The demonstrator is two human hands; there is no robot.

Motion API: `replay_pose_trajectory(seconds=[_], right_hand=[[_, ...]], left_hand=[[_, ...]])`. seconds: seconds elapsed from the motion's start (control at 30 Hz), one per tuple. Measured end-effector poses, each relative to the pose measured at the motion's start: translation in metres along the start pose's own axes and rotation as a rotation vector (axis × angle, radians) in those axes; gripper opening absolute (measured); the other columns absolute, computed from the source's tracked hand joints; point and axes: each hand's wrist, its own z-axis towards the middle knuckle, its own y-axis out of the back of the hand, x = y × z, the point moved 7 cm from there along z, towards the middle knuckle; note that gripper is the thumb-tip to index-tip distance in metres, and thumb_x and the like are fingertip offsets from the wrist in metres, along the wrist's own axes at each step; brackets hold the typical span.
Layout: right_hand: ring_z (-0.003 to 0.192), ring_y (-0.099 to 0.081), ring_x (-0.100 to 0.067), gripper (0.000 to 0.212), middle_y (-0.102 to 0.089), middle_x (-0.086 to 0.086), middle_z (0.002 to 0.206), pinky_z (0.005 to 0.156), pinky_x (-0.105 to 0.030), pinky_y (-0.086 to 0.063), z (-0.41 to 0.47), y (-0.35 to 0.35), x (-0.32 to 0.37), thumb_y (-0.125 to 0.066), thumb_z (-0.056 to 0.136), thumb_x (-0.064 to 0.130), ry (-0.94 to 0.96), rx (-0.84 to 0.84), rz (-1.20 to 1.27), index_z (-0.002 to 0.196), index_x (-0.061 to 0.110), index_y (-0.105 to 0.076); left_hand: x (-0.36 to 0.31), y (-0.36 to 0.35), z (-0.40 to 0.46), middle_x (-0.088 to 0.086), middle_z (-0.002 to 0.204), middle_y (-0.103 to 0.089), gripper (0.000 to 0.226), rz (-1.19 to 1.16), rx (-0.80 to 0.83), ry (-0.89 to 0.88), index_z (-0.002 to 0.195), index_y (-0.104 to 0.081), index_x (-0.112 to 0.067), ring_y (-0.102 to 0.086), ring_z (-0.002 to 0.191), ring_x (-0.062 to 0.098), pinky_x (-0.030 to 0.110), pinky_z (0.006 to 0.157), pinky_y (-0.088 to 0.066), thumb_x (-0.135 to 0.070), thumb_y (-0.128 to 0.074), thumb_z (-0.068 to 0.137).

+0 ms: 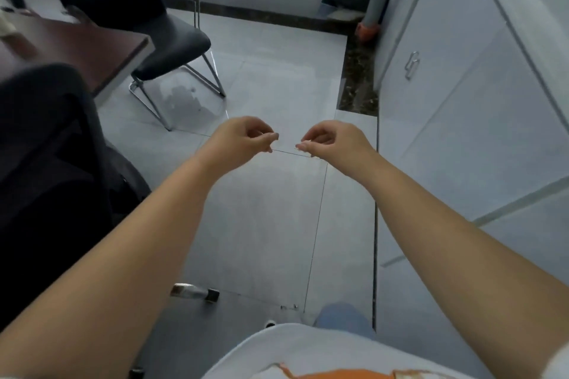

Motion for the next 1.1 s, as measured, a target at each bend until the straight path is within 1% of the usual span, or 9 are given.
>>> replay_pose_trajectory(seconds=[0.13, 0.27, 0.43, 0.57, 0.63, 0.73, 0.83, 1.0, 1.1], right_hand=[[0.081, -0.063, -0.012, 0.013, -0.065, 0.007, 0.078, 0.079, -0.029, -0.052, 0.095, 0.018, -0.008, -0.074, 0.078, 0.029, 0.016, 0.033, 0.021, 0.083, 0.022, -0.064], [0.086, -0.065, -0.015, 0.012, -0.067, 0.005, 0.081, 0.083, -0.032, -0.053, 0.194, 0.03, -0.024, -0.074, 0.078, 0.029, 0.048, 0.103, 0.02, 0.078, 0.025, -0.063], [0.086, -0.064, -0.014, 0.014, -0.066, 0.007, 0.079, 0.078, -0.026, -0.05, 0.318, 0.057, -0.023, -0.074, 0.077, 0.03, 0.104, 0.206, -0.002, 0.074, 0.028, -0.061], [0.085, -0.062, -0.012, 0.013, -0.066, 0.004, 0.082, 0.077, -0.023, -0.048, 0.392, 0.072, -0.009, -0.074, 0.078, 0.03, 0.16, 0.283, -0.044, 0.083, 0.021, -0.065], [0.084, -0.061, -0.01, 0.015, -0.065, 0.005, 0.082, 0.074, -0.02, -0.047, 0.425, 0.072, -0.006, -0.073, 0.078, 0.03, 0.184, 0.327, -0.065, 0.086, 0.019, -0.066], [0.083, -0.061, -0.009, 0.015, -0.064, 0.007, 0.079, 0.073, -0.018, -0.046, 0.476, 0.073, 0.006, -0.072, 0.079, 0.031, 0.216, 0.342, -0.086, 0.086, 0.019, -0.066], [0.084, -0.061, -0.01, 0.013, -0.064, 0.007, 0.08, 0.073, -0.018, -0.045, 0.526, 0.063, 0.017, -0.072, 0.079, 0.03, 0.246, 0.358, -0.089, 0.084, 0.02, -0.066], [0.087, -0.063, -0.012, 0.012, -0.065, 0.005, 0.082, 0.076, -0.021, -0.046, 0.619, 0.027, 0.028, -0.071, 0.08, 0.03, 0.26, 0.416, -0.163, 0.084, 0.02, -0.065], [0.088, -0.063, -0.013, 0.016, -0.066, 0.003, 0.084, 0.078, -0.023, -0.047, 0.683, -0.004, 0.056, -0.07, 0.081, 0.032, 0.266, 0.457, -0.216, 0.087, 0.018, -0.066]], left_hand=[[-0.004, 0.018, 0.086, -0.006, 0.075, -0.066, 0.016, -0.016, -0.048, 0.034, 0.096, -0.066, -0.013, -0.06, 0.075, 0.008, 0.031, 0.08, -0.048, -0.025, -0.059, 0.09], [0.0, 0.019, 0.17, -0.008, 0.074, -0.064, 0.013, -0.017, -0.092, 0.077, 0.094, -0.063, -0.014, -0.06, 0.079, 0.012, 0.03, 0.08, -0.048, -0.025, -0.058, 0.09], [-0.007, 0.027, 0.276, -0.008, 0.073, -0.063, 0.015, -0.059, -0.184, 0.156, 0.097, -0.064, -0.012, -0.058, 0.071, 0.001, 0.022, 0.074, -0.047, -0.024, -0.057, 0.091], [-0.014, 0.041, 0.335, -0.01, 0.075, -0.064, 0.01, -0.083, -0.227, 0.206, 0.092, -0.063, -0.018, -0.058, 0.066, -0.008, 0.014, 0.071, -0.047, -0.026, -0.057, 0.091], [-0.013, 0.051, 0.363, -0.01, 0.074, -0.065, 0.007, -0.092, -0.248, 0.214, 0.087, -0.062, -0.022, -0.058, 0.068, -0.007, 0.016, 0.073, -0.047, -0.026, -0.058, 0.09], [-0.008, 0.069, 0.407, -0.009, 0.073, -0.064, 0.01, -0.112, -0.292, 0.238, 0.093, -0.063, -0.017, -0.059, 0.07, -0.005, 0.02, 0.076, -0.048, -0.025, -0.057, 0.091], [0.006, 0.086, 0.451, -0.009, 0.075, -0.064, 0.012, -0.115, -0.289, 0.266, 0.095, -0.063, -0.016, -0.06, 0.073, -0.002, 0.021, 0.075, -0.048, -0.026, -0.057, 0.091], [0.053, 0.129, 0.523, -0.006, 0.078, -0.066, 0.008, -0.148, -0.316, 0.309, 0.091, -0.063, -0.019, -0.062, 0.077, 0.004, 0.033, 0.089, -0.05, -0.025, -0.057, 0.091], [0.085, 0.176, 0.561, -0.007, 0.078, -0.065, 0.011, -0.181, -0.358, 0.374, 0.093, -0.062, -0.017, -0.06, 0.076, 0.004, 0.023, 0.075, -0.051, -0.025, -0.056, 0.092]])
